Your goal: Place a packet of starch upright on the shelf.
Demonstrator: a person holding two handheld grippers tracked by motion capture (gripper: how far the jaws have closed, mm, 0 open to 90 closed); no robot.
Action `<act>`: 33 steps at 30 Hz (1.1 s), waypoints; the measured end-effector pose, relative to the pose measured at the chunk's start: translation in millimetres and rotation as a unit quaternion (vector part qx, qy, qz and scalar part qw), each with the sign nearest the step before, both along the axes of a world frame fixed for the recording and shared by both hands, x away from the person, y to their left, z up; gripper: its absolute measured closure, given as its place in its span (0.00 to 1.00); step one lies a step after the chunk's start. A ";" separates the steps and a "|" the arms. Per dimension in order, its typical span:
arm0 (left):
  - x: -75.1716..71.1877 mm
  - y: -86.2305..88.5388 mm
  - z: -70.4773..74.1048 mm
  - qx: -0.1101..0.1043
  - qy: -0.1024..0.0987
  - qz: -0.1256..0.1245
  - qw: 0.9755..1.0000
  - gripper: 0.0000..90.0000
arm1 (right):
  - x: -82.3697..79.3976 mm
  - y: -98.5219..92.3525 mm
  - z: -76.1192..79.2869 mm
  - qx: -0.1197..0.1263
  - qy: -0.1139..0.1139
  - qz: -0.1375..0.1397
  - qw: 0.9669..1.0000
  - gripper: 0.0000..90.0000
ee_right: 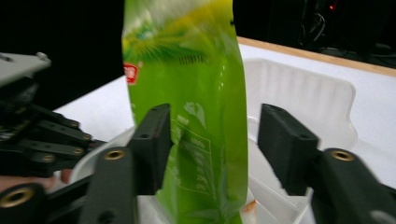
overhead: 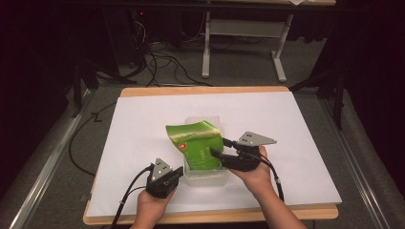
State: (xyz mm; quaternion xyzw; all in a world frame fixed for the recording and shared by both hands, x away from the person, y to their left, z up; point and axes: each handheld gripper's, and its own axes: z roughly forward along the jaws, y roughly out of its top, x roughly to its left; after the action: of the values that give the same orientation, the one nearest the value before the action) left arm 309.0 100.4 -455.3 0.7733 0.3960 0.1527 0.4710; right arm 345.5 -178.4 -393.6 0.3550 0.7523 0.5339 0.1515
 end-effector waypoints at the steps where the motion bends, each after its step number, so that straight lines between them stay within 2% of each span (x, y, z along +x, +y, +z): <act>1: 0.0 0.0 0.0 0.000 0.000 0.000 1.000 1.00 | 1.2 1.4 -1.4 -0.003 0.002 -0.001 1.000 0.62; 2: 0.0 0.0 0.0 0.000 0.000 0.000 1.000 1.00 | 2.9 2.5 -3.5 0.000 0.010 0.011 1.000 0.67; 5: 0.0 0.3 0.0 0.001 0.001 -0.001 1.000 1.00 | 2.9 0.6 -5.7 -0.003 0.016 0.017 1.000 0.84; 7: -0.1 -0.1 0.0 0.000 0.001 0.000 1.000 1.00 | 2.6 -2.7 -7.8 -0.005 0.021 0.018 1.000 0.91; 17: -0.2 0.3 0.5 0.000 0.002 -0.002 1.000 1.00 | -5.1 -12.6 -26.0 -0.036 0.031 0.010 0.999 0.94; 24: -0.5 0.4 0.5 0.001 0.001 -0.002 1.000 1.00 | -6.2 -12.8 -28.5 -0.038 0.031 0.008 0.999 0.94; 27: -0.4 0.3 0.7 0.002 0.001 -0.001 1.000 1.00 | -6.0 -13.5 -27.7 -0.036 0.034 0.011 0.999 0.89; 30: 0.0 0.9 1.0 0.004 0.002 -0.001 1.000 0.99 | -6.2 -14.6 -24.6 -0.022 0.031 0.015 0.999 0.70; 33: 0.3 1.2 1.3 0.006 0.001 0.000 1.000 0.97 | -7.5 -13.9 -22.5 -0.017 0.017 0.023 0.999 0.59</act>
State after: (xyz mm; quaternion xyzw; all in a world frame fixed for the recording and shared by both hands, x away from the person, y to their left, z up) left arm 309.3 101.6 -454.0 0.7766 0.3952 0.1542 0.4658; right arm 338.0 -192.3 -416.1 0.3445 0.7718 0.5178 0.1324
